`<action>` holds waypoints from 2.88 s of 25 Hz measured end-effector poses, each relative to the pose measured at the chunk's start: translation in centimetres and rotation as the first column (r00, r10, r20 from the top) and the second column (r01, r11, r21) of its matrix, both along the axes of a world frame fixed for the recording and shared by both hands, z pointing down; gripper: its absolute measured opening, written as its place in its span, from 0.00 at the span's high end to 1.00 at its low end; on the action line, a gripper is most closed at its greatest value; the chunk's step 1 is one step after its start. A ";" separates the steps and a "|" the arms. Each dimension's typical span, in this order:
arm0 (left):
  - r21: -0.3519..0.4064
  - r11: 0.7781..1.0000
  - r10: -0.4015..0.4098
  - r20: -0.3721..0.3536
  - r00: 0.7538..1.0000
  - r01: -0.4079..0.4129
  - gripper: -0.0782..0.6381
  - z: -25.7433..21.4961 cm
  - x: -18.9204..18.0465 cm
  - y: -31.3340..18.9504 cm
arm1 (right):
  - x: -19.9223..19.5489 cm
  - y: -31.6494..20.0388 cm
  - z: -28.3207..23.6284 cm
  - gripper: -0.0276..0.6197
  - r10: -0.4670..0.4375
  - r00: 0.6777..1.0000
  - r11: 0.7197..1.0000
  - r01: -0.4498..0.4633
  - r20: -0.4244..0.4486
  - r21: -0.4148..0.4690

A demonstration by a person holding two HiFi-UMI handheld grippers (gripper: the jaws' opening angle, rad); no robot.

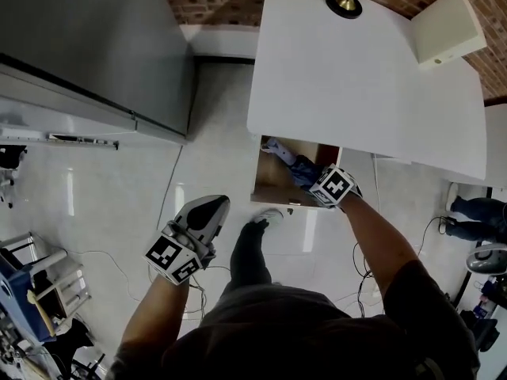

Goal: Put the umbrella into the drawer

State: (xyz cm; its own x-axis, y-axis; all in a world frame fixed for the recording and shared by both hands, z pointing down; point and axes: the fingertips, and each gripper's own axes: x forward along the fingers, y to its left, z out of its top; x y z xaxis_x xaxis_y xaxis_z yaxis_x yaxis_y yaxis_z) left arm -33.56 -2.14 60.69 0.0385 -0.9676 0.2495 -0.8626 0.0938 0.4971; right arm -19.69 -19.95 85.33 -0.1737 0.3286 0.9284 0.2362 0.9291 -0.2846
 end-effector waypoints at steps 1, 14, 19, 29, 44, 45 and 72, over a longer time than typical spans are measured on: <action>-0.003 1.000 -0.001 -0.003 1.000 0.001 0.89 0.4 -0.3 0.2 | -0.2 -0.1 0.8 0.59 0.002 1.000 1.000 -0.002 -0.015 0.008; -0.034 0.999 -0.042 -0.049 0.998 0.041 0.89 3.3 -0.9 3.1 | -1.2 -1.2 8.5 0.59 0.140 0.977 0.985 -0.120 -0.161 0.127; -0.057 0.997 -0.052 -0.060 0.997 0.048 0.89 4.3 -0.6 4.0 | -2.4 -1.8 10.1 0.59 0.214 0.961 0.972 -0.192 -0.177 0.135; -0.065 0.998 -0.029 -0.072 0.997 0.024 0.89 5.1 -0.1 4.0 | -3.1 -3.0 11.8 0.45 0.237 0.964 0.955 -0.208 -0.122 0.212; 0.012 0.988 0.156 -0.065 0.986 -0.156 0.89 1.8 3.0 -2.3 | 1.0 -2.9 4.7 0.38 0.300 0.954 0.944 -0.294 -0.018 0.150; 0.019 0.985 0.174 -0.062 0.983 -0.173 0.89 1.5 3.4 -2.8 | 1.4 -3.0 4.1 0.38 0.309 0.951 0.942 -0.305 -0.008 0.144; 0.187 0.505 0.850 0.065 0.523 -0.843 0.89 -11.0 37.4 -18.8 | 39.6 -4.5 -17.7 0.88 0.843 0.426 0.432 -0.900 0.329 0.057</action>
State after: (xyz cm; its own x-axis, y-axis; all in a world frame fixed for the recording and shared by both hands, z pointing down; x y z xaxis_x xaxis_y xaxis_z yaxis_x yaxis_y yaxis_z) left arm 3.86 -20.97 49.66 0.8670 -0.4939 0.0667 -0.4683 -0.7614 0.4484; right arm 19.88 -24.43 67.66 -0.4576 -0.3019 0.8363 -0.7086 0.6920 -0.1379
